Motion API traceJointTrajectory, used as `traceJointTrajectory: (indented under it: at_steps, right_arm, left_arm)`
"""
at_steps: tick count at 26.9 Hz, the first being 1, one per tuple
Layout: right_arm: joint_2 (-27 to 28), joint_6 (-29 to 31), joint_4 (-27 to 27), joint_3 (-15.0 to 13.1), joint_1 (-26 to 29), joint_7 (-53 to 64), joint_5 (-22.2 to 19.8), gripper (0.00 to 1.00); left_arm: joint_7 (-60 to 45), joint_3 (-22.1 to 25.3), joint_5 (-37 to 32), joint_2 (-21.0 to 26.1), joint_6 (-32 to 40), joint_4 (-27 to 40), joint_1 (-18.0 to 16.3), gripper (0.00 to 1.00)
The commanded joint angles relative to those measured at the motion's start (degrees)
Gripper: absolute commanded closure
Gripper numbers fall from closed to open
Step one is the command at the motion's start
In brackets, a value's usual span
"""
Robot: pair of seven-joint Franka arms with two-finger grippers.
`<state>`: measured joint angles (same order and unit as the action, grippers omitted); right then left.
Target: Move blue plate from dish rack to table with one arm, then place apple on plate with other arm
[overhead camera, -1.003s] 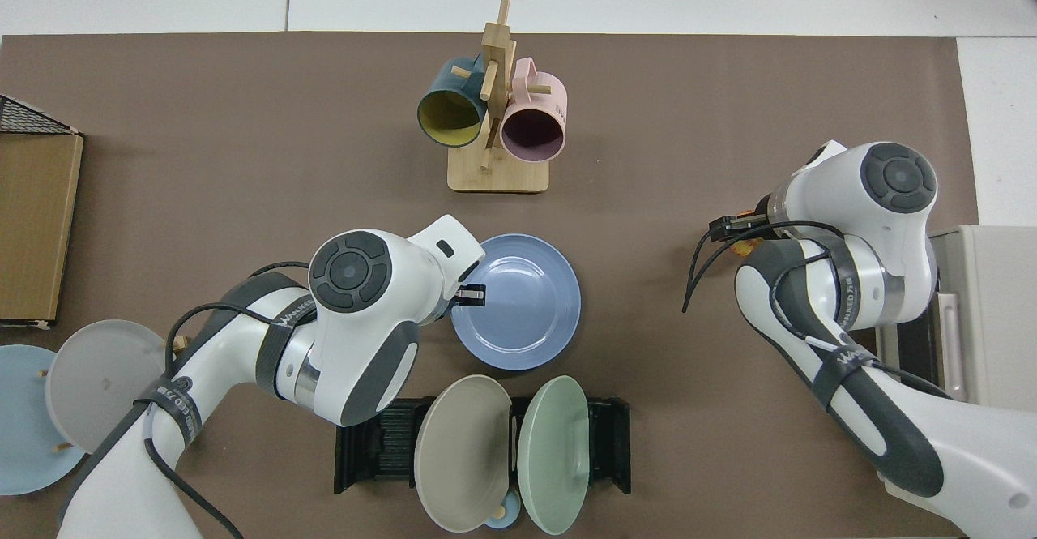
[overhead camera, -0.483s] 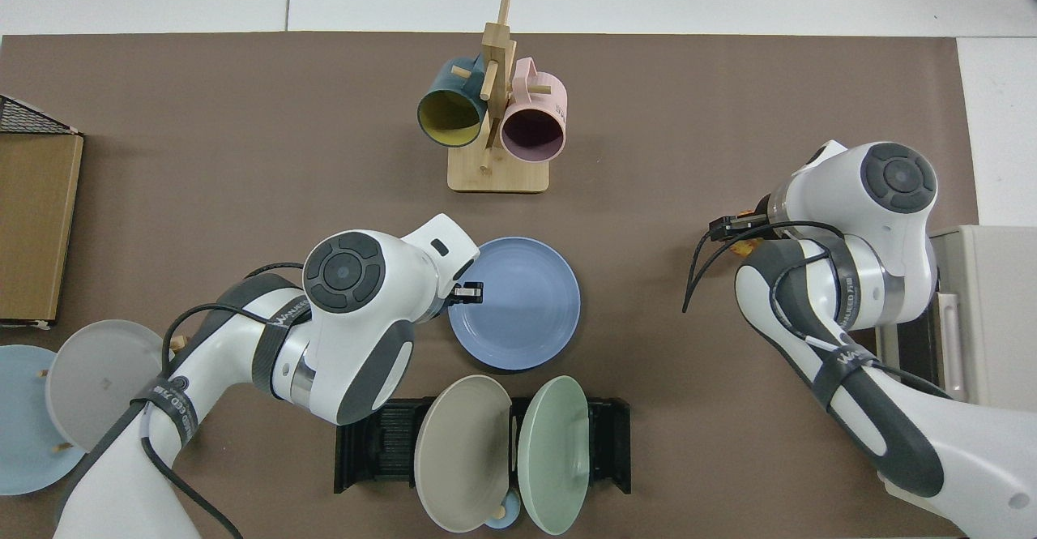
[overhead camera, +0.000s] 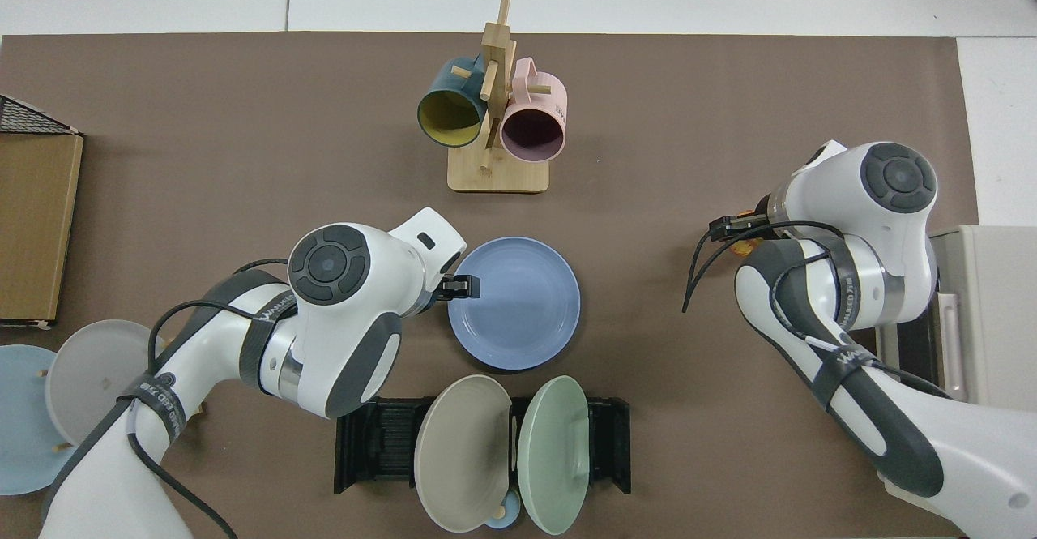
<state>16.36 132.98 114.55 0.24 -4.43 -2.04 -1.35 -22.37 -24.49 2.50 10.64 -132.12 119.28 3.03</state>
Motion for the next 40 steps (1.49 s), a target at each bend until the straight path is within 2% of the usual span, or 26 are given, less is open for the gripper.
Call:
traceJointTrajectory:
  at_steps: [1,6,11,16,23,29,32,40]
  right_arm:
    - [-1.3,-1.0,0.4,0.2,-2.2,-4.2,-0.2,0.82]
    - [-1.5,-1.8,0.3,0.2,-5.0,-9.6,-0.2,0.82]
    - [-1.9,-2.2,0.3,0.2,-7.7,-14.1,-0.2,0.82]
    - [-2.0,-3.2,-0.2,0.2,-11.2,-19.6,-0.2,0.82]
    - [-1.4,-6.1,-3.7,0.2,-18.1,-30.6,0.1,0.84]
    - [-0.5,-6.2,-6.1,0.2,-23.1,-37.2,2.5,0.88]
    - [0.6,-6.2,-8.4,0.2,-24.5,-39.7,4.8,0.88]
    - [3.2,-5.5,-10.9,0.2,-27.8,-44.8,5.0,0.88]
  left_arm:
    - [-0.2,-0.1,-4.6,-2.7,9.0,-3.1,-2.1,0.0]
    - [0.5,0.1,-4.9,-7.2,14.2,-4.1,-7.0,0.0]
    - [6.4,1.7,-3.9,-11.4,21.4,-7.0,-9.3,0.0]
    - [17.2,8.4,-0.8,-11.3,30.5,-13.4,-8.4,0.0]
    - [26.1,16.2,-0.2,-13.7,35.8,-16.3,-7.8,0.0]
    - [31.7,24.9,0.3,-17.7,37.5,-15.8,-2.2,0.0]
    - [31.7,25.4,0.3,-18.0,37.5,-15.8,-2.0,0.0]
    - [31.9,24.3,-0.2,-18.4,37.2,-15.7,-1.8,0.0]
